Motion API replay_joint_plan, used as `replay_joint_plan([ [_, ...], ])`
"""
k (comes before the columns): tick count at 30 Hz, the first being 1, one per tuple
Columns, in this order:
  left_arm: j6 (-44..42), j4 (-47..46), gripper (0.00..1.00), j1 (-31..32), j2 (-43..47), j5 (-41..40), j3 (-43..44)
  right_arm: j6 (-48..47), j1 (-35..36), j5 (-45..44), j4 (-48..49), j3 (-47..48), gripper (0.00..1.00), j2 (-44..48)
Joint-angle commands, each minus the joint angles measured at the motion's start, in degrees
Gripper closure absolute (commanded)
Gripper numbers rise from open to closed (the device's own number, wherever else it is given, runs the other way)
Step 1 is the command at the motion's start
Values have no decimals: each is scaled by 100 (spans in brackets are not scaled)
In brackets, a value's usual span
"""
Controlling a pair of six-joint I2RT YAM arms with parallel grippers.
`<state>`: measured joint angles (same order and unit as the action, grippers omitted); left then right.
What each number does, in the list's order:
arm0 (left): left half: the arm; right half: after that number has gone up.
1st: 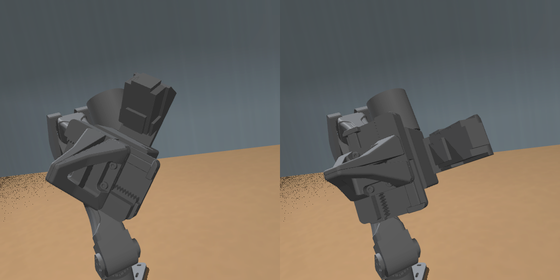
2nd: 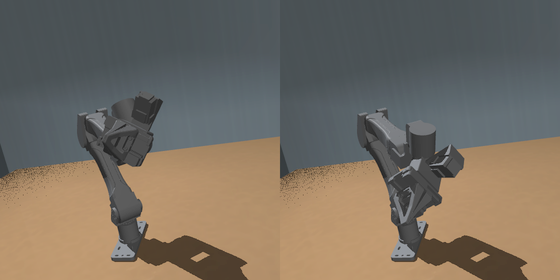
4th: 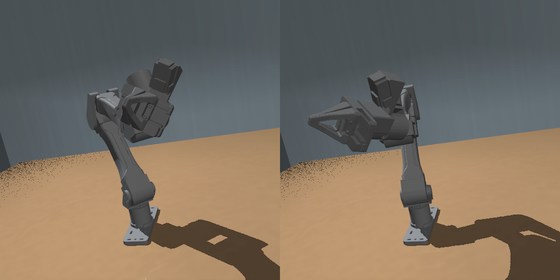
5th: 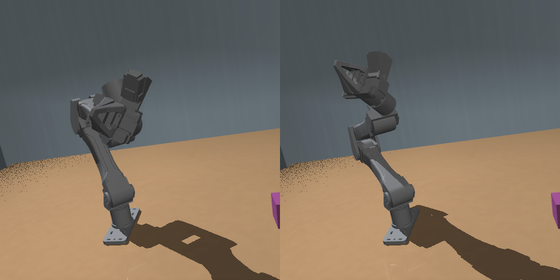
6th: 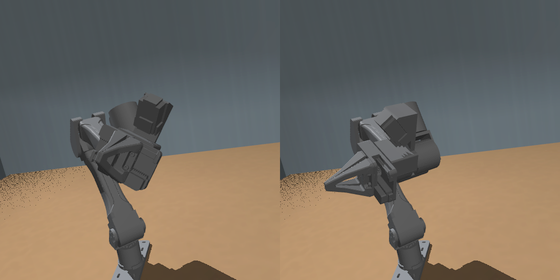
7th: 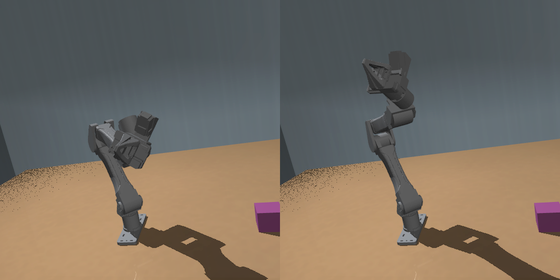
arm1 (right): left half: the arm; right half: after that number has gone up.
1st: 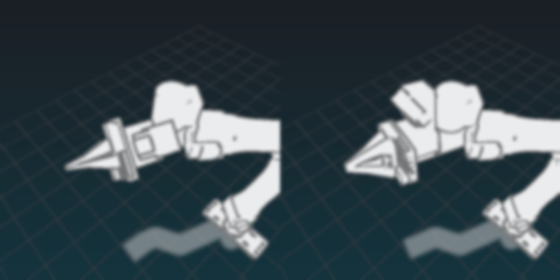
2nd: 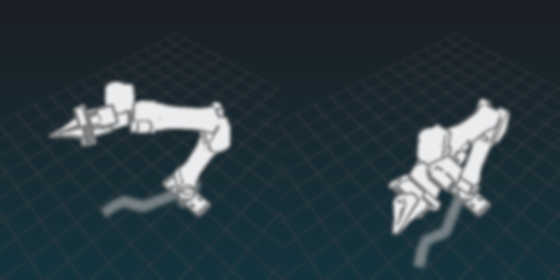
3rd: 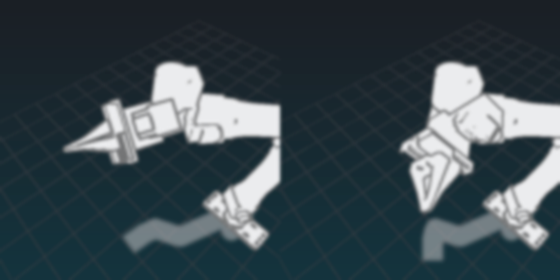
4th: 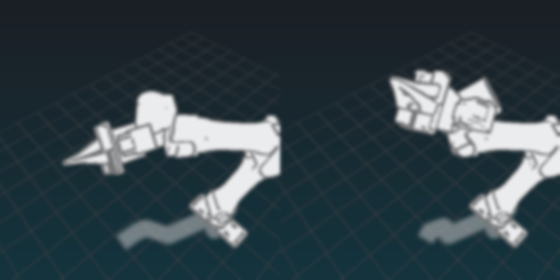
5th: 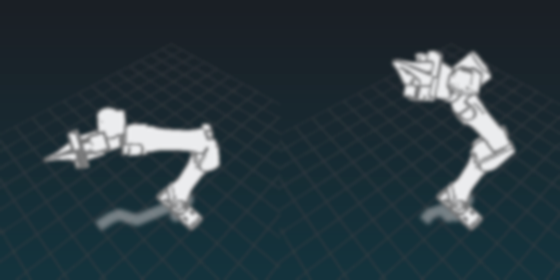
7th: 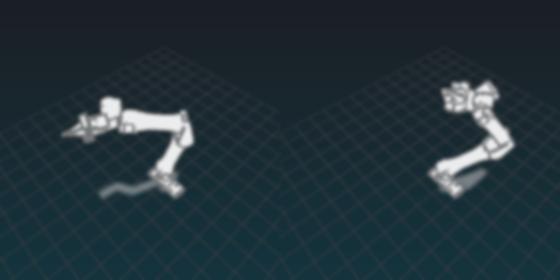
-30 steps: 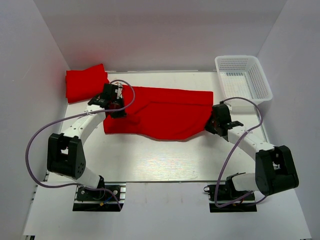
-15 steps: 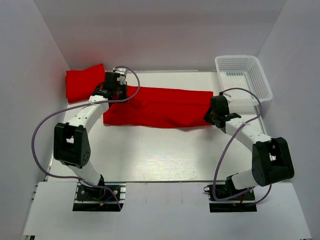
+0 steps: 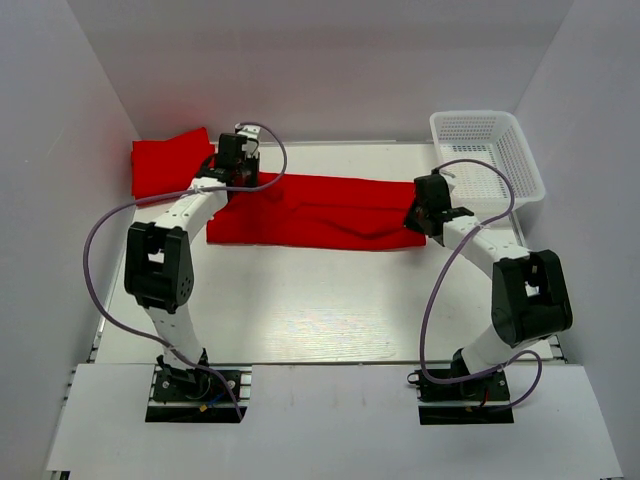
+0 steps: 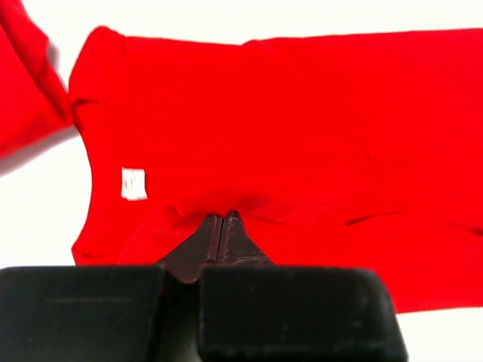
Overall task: Fold and stack the t-shirts
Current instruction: Fold the other side of the tshirt into a rectangle
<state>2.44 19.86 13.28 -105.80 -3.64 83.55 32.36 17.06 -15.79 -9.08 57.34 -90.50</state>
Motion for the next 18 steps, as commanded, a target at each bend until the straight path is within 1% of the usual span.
replay_joint_plan([
  [1, -200, -298, 100, -53, -19, -23, 372, -46, -45, -170, 20, 242, 100, -12],
  [6, -200, -298, 100, -167, -256, -75, 627, -63, -115, -240, -76, 313, 100, -64],
  [12, -148, -351, 100, -281, -529, -76, 680, -186, -229, -73, -103, 567, 100, -380],
  [15, -147, -351, 100, -282, -748, 64, 917, -239, -299, -38, -138, 743, 100, -599],
  [18, -68, -351, 100, -282, -1144, -66, 1259, -213, -335, -29, -155, 971, 100, -829],
])
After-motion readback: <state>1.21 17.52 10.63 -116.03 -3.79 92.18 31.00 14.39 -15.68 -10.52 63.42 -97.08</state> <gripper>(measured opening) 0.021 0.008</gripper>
